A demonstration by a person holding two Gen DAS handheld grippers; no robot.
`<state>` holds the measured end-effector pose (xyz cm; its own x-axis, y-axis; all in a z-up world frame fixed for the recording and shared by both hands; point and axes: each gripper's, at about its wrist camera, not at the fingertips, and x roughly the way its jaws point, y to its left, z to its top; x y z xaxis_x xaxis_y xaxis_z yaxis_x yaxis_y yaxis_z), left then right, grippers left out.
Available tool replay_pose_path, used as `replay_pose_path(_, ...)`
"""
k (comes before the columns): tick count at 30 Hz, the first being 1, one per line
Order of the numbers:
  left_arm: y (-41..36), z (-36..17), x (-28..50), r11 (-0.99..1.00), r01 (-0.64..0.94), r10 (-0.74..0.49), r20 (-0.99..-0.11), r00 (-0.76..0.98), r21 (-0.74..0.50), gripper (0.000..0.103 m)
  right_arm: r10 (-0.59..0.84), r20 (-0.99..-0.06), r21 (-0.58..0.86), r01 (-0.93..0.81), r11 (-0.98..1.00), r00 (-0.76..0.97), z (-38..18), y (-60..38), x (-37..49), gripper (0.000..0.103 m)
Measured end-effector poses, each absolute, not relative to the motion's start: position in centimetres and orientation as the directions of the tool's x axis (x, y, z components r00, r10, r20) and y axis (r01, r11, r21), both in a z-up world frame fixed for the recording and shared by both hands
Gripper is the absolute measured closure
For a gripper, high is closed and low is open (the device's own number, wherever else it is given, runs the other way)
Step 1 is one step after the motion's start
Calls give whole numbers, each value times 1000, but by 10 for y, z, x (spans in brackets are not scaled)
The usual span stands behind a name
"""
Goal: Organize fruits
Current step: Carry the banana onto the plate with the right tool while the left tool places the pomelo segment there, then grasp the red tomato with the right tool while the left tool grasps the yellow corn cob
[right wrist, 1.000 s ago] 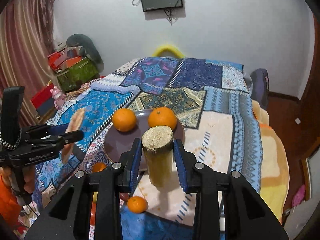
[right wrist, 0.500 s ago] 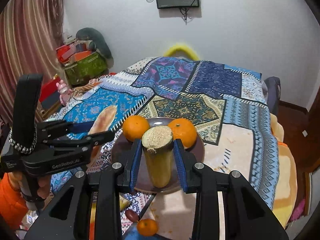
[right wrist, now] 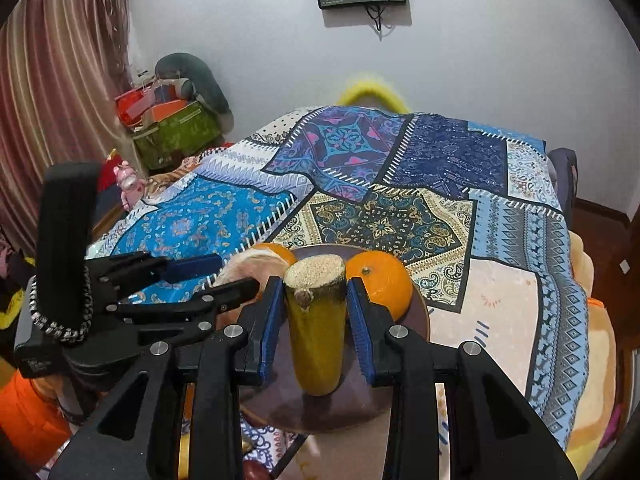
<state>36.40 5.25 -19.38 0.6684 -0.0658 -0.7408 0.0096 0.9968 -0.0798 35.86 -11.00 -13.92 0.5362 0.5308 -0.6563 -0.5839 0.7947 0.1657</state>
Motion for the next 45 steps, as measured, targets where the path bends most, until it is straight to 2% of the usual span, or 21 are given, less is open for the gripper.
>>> replay_pose_path(20,77,-194,345,995,-38,-41,-754,656,-87,57,515,-700,168,-586,793,495,-160,-106,363,71)
replay_pose_path(26,73,-180,325,997,-29,-35,-745,666,-73,57,472,-710,131,-561,817,522,-148,-121,345,55)
replay_pose_path(29,70,-166,309,998,-22,-32,-732,681,-64,57,457,-700,107,-552,827,549,-135,-128,330,42)
replay_pose_path(31,68,-157,299,998,-19,-28,-723,690,-57,57,451,-690,98,-544,833,566,-128,-131,319,29)
replay_pose_path(34,66,-144,280,999,-12,-26,-712,702,-49,56,447,-668,92,-529,843,596,-115,-138,300,19)
replay_pose_path(45,62,-110,206,999,5,-26,-680,733,-33,48,369,-662,56,-448,892,652,-96,-149,244,9)
